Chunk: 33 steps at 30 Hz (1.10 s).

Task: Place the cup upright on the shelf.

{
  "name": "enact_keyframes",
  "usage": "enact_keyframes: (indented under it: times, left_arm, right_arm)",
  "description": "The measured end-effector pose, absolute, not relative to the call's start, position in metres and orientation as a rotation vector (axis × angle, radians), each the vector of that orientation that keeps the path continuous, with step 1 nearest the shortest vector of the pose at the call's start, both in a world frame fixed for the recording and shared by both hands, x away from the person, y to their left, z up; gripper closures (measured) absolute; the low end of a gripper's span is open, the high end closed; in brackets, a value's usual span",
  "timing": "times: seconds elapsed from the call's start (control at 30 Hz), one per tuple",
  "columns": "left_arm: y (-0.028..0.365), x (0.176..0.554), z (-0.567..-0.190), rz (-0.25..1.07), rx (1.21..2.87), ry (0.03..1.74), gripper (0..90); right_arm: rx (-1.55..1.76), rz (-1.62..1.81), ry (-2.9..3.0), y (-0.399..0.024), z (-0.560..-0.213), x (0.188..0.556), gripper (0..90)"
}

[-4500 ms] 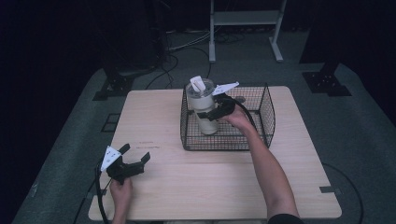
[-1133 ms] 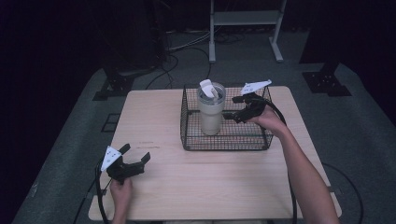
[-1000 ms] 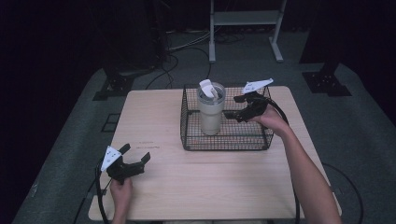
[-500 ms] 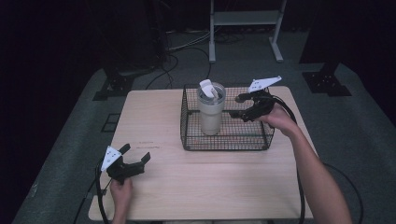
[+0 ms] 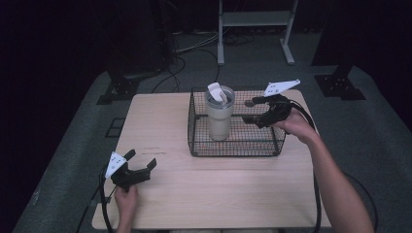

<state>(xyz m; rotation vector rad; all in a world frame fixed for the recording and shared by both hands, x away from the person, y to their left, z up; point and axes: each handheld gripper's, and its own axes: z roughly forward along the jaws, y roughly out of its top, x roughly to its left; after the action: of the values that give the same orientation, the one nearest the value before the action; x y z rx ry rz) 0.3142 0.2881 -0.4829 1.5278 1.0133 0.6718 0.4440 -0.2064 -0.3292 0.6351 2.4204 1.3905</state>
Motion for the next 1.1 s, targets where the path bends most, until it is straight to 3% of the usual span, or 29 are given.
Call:
enact_keyframes:
  times: [1.1]
  left_arm:
    - [0.287, 0.314, -0.483, 0.675, 1.525, 1.017, 0.0]
  right_arm:
    - [0.605, 1.440, 2.387, -0.239, -0.336, 0.390, 9.1]
